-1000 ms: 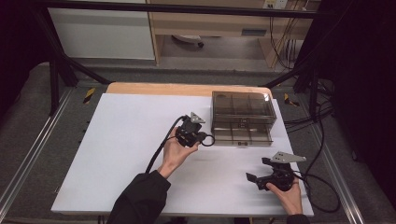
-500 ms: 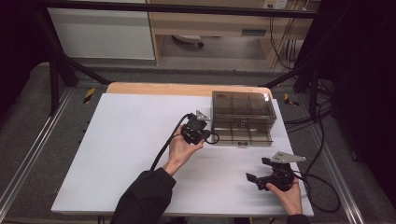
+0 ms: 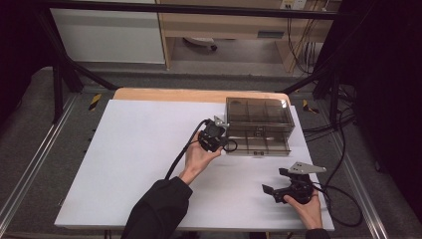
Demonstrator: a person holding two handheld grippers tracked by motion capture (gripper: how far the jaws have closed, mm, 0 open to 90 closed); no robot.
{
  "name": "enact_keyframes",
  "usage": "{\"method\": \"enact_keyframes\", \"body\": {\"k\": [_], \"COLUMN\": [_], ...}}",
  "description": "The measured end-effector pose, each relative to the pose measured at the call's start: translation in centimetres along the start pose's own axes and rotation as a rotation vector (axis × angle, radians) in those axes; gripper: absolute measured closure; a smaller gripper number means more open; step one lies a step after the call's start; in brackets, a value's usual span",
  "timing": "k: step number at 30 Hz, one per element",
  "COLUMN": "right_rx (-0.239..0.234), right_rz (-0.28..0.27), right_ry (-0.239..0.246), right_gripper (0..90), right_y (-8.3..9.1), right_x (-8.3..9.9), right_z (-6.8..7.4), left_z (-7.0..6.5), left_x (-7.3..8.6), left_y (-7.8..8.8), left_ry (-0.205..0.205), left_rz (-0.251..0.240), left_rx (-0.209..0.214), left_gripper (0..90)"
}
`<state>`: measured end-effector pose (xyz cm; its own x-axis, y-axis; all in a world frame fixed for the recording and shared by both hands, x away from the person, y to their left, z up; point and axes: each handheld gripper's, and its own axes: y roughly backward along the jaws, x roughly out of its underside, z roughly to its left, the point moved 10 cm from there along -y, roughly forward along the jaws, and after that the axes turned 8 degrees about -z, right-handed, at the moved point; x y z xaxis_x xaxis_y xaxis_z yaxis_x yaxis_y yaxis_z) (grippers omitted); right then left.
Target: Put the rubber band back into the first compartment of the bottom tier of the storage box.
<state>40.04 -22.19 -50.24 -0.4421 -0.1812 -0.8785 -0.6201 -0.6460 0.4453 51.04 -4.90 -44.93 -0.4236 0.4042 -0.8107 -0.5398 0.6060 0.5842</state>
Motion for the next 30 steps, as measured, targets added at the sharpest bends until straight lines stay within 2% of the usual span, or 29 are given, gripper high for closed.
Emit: {"method": "enact_keyframes", "body": {"k": [22,30], "right_rx": [0.0,0.001], "right_rz": [-0.001,-0.003], "right_ry": [0.001,-0.003], "right_gripper": [0.8,0.8], "right_y": [0.0,0.0], "right_x": [0.0,0.0], "right_z": [0.0,0.0], "left_z": [0.0,0.1], "left_x": [-1.2,-1.0], "left_y": [-2.1,-3.1], "left_ry": [-0.01,-0.012], "left_rz": [0.005,0.016], "left_rx": [-0.016,-0.023], "left_gripper": [87.1,87.1]}}
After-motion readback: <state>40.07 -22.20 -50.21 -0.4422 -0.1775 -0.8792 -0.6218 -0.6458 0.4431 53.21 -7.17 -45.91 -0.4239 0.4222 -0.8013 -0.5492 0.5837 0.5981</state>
